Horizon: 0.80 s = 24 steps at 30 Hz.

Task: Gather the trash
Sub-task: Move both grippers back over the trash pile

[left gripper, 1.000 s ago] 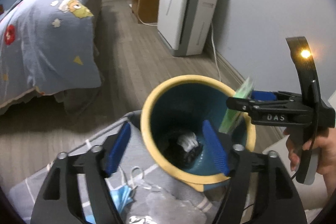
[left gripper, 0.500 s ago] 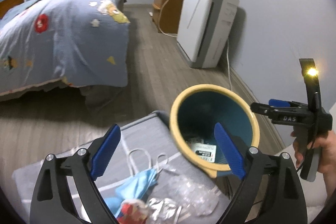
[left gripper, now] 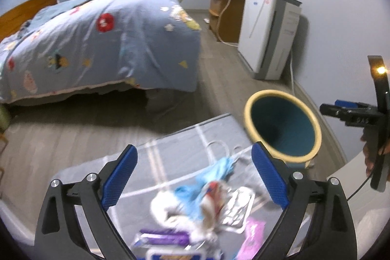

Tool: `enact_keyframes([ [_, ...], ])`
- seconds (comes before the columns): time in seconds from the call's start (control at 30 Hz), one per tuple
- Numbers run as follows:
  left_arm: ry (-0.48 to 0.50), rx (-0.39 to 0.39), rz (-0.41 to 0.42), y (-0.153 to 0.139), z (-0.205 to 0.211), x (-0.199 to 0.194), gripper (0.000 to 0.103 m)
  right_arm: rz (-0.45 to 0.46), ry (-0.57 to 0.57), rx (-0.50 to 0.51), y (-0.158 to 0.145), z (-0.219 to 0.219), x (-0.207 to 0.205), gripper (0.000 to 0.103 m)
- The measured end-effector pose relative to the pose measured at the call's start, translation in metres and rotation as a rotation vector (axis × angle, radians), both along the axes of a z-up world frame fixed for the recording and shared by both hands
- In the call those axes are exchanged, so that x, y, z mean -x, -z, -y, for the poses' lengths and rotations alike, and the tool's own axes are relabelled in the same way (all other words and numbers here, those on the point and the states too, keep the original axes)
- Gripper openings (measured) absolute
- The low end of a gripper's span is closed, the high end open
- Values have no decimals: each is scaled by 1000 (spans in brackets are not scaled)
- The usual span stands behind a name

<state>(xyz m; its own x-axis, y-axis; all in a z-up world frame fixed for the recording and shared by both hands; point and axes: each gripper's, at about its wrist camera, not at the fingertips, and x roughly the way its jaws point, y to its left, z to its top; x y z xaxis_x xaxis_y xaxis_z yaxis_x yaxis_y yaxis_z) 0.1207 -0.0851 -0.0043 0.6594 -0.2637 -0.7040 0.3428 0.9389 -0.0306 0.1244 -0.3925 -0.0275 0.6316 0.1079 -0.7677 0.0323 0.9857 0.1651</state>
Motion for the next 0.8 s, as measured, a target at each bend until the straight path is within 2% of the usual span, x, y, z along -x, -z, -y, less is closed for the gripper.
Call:
enact_keyframes([
  [0.17,-59,7,-10,2,-35,23,94,29,-41,17,-4,-22,9,97],
  [0.4,-116,4,-18,10,-61,45,95,36,-95,40,10,-45,22,97],
  [0.67,-101,-43,-33,30,-55,54,95,18,-175,58,27,-69,32,97],
  [0.8,-92,-24,-52,38,-48,53,95,0,-207,77,34,-76,33,97],
])
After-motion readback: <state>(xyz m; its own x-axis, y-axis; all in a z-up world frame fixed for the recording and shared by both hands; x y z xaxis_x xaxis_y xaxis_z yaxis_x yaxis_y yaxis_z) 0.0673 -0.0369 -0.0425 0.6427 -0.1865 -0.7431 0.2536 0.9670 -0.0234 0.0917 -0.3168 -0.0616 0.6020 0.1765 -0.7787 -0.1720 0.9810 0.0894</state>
